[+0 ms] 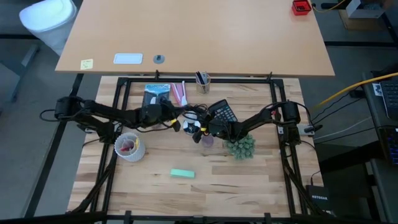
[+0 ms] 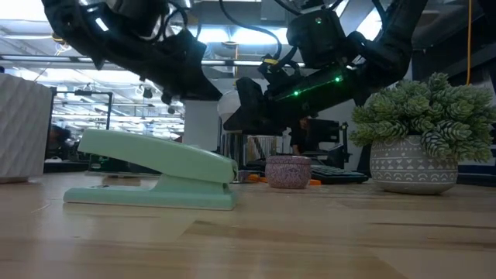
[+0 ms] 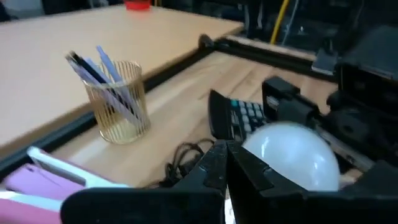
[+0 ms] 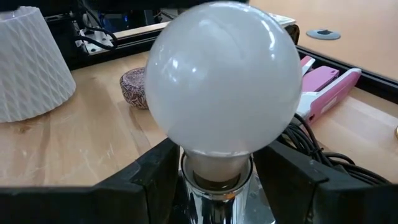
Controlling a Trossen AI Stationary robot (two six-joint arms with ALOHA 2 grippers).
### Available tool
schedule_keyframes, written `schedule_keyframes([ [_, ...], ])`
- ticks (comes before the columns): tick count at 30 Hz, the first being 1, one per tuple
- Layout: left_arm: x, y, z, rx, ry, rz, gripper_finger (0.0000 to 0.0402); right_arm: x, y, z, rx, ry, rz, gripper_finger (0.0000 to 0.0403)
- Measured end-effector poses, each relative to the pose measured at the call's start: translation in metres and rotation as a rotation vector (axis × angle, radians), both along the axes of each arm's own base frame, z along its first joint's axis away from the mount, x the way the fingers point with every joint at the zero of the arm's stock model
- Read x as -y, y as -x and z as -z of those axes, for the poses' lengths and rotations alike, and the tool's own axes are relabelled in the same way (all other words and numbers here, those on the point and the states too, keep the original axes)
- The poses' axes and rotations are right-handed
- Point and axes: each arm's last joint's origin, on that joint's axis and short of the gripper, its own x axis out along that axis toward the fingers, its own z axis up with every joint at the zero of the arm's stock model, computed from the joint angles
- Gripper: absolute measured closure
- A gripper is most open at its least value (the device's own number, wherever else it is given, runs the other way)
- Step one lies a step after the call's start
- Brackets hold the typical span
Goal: Screw lightbulb
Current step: Remove the lightbulb from the lamp
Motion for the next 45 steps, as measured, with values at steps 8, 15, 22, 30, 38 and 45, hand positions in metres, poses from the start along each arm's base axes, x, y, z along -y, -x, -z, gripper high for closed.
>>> schedule_keyframes([
  [8, 0.015, -0.003, 0.005, -0.023, 0.028, 0.067, 0.0401, 0.0, 0.0, 0.0, 0.0, -0.001, -0.003, 0.0194],
  [15, 0.034, -0.002, 0.01, -0.058, 0.088, 0.127, 0.0401, 0.0, 0.0, 0.0, 0.0, 0.0, 0.0, 0.0194],
  [22, 0.046, -0.003, 0.009, -0.035, 0.102, 0.166, 0.0401, 0.0, 0.0, 0.0, 0.0, 0.0, 0.0, 0.0194],
  [30, 0.046, -0.003, 0.009, -0.036, 0.083, 0.127, 0.0401, 0.0, 0.0, -0.001, 0.0, 0.025, -0.007, 0.0207],
  [38, 0.046, -0.003, 0.009, -0.037, 0.082, 0.125, 0.0401, 0.0, -0.001, -0.003, 0.01, 0.05, -0.015, 0.0243],
  [45, 0.043, -0.001, 0.009, -0.044, 0.028, 0.028, 0.0401, 0.0, -0.001, -0.003, 0.0, 0.069, -0.021, 0.0229],
])
